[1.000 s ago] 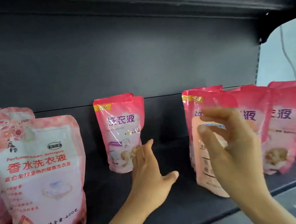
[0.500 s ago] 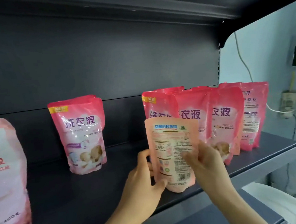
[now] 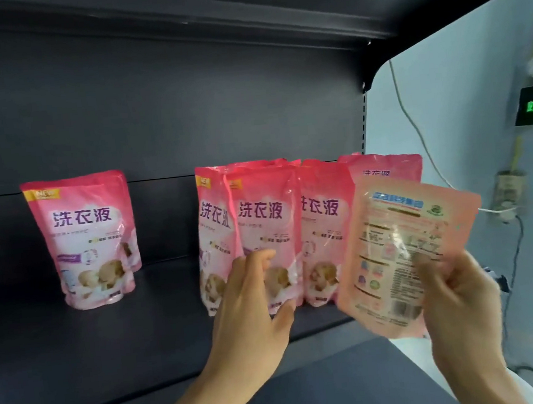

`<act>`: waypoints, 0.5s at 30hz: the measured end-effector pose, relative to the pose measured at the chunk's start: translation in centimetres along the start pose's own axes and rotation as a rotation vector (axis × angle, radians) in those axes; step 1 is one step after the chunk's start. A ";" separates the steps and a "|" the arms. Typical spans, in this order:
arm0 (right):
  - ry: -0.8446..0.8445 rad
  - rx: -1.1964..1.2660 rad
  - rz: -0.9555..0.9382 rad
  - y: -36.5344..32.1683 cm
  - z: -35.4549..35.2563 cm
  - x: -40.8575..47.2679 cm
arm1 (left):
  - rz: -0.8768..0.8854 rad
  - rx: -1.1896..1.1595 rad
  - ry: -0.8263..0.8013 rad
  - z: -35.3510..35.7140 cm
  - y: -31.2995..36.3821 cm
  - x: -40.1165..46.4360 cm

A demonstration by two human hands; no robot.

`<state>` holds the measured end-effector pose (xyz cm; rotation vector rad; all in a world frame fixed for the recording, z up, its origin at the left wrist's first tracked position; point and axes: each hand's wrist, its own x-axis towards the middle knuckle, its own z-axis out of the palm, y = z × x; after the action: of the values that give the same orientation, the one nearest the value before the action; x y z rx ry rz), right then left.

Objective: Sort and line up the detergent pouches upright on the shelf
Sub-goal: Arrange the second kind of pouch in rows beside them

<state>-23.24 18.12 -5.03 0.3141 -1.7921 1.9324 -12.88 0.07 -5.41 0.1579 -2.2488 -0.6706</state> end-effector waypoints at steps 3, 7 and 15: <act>0.134 -0.113 0.007 1.8 -1.6 3.3 | -0.022 -0.005 -0.005 1.3 0.9 0.4; 0.234 -0.239 0.014 4.0 -2.9 7.3 | -0.045 0.015 0.002 3.0 1.6 0.7; 0.315 -0.346 0.076 6.7 -2.8 12.3 | -0.020 0.085 0.006 5.7 2.4 1.8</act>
<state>-36.66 23.02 -5.35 -0.1693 -1.8955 1.5736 -17.95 3.89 -6.25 0.2240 -2.2737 -0.5843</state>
